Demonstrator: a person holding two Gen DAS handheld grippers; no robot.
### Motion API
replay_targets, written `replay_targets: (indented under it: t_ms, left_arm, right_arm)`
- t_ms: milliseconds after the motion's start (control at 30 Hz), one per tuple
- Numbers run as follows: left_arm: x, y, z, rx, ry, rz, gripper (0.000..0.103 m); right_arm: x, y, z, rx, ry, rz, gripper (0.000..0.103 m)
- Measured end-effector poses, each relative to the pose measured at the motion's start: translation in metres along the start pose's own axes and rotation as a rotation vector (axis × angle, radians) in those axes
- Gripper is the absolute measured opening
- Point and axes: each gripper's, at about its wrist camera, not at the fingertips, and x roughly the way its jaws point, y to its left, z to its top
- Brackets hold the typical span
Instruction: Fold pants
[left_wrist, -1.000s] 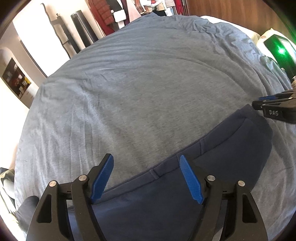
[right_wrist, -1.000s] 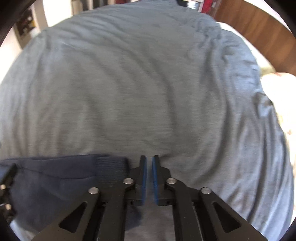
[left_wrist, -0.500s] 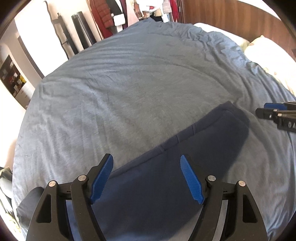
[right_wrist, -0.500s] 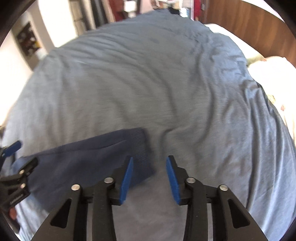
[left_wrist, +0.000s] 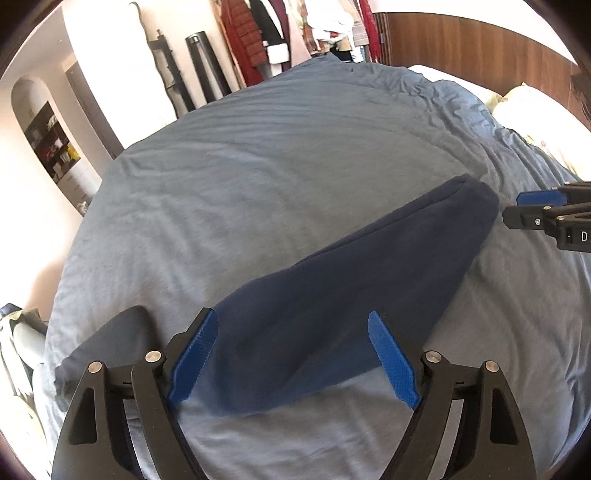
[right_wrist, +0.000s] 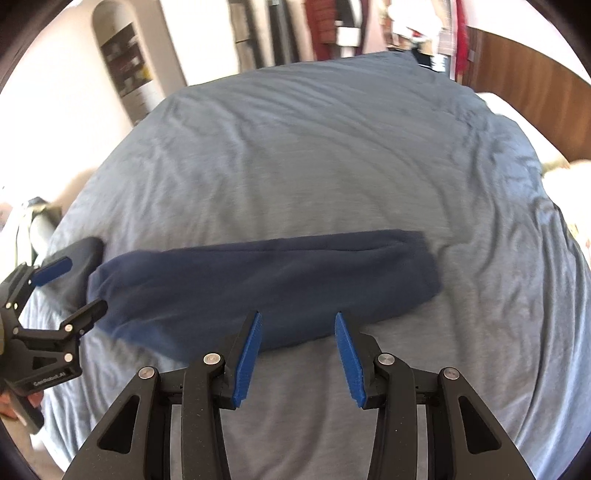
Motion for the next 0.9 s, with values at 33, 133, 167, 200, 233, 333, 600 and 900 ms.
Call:
replay_targets:
  t_ms: [33, 133, 167, 200, 233, 333, 600, 900]
  left_arm:
    - [-0.001, 0.011, -0.005, -0.009, -0.001, -0.005, 0.083]
    - [-0.001, 0.039, -0.012, -0.021, 0.005, -0.029, 0.083]
    - [0.000, 0.050, -0.014, -0.026, 0.011, -0.045, 0.083]
    - [0.004, 0.065, -0.016, -0.034, 0.024, -0.066, 0.083]
    - [0.007, 0.075, -0.018, -0.041, 0.034, -0.081, 0.083]
    - [0.020, 0.114, -0.023, -0.087, 0.069, -0.154, 0.083]
    - [0.074, 0.170, -0.026, -0.211, 0.149, -0.323, 0.073]
    - [0.128, 0.169, -0.036, -0.249, 0.250, -0.428, 0.056]
  right_arm:
    - [0.000, 0.013, 0.002, -0.024, 0.002, -0.004, 0.042]
    - [0.000, 0.042, 0.004, -0.064, 0.017, 0.011, 0.042]
    - [0.001, 0.054, 0.007, -0.076, 0.020, 0.020, 0.042]
    - [0.003, 0.065, 0.010, -0.089, 0.024, 0.017, 0.042]
    - [0.006, 0.075, 0.013, -0.101, 0.028, 0.009, 0.042]
    - [0.015, 0.105, 0.020, -0.127, 0.046, 0.002, 0.042]
    - [0.056, 0.162, 0.037, -0.160, 0.131, -0.033, 0.042]
    - [0.084, 0.177, 0.042, -0.191, 0.188, -0.096, 0.042]
